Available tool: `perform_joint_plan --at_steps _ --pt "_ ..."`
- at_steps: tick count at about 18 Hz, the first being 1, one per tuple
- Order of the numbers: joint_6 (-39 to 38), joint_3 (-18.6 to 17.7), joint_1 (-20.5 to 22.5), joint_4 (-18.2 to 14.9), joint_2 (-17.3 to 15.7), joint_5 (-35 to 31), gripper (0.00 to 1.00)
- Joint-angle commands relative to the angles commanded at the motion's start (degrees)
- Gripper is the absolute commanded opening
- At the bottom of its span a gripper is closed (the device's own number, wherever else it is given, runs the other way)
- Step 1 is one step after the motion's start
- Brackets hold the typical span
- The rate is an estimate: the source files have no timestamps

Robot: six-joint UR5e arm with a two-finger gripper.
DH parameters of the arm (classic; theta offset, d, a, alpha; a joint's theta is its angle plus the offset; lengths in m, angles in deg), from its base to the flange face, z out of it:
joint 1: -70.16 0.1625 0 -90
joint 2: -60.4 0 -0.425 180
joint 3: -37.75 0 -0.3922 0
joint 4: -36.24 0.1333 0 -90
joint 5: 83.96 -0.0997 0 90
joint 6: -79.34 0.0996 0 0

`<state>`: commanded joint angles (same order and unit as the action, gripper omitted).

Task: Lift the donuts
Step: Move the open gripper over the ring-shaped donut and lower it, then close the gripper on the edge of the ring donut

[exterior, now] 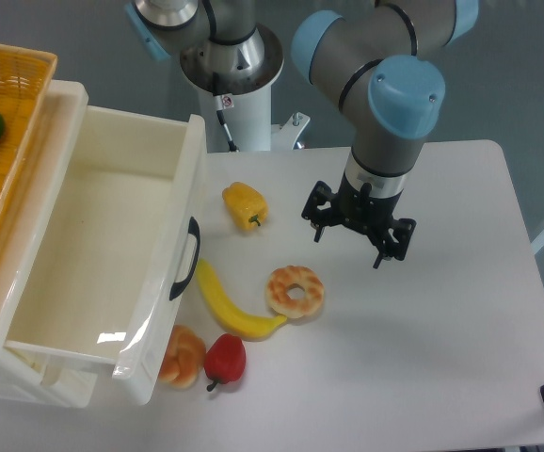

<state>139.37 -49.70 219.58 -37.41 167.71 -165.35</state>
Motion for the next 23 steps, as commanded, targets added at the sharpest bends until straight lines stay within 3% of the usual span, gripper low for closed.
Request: perform_joint_plan --at_steps 4,7,23 --pt "0.1 -1.4 -0.1 2.2 1.4 0.2 1.0" --pt "0.1 -2.9 -0.4 7.6 2.7 0.2 1.0" --pt "0.3 -2.6 -4.4 10.8 13.4 -1.5 1.0"
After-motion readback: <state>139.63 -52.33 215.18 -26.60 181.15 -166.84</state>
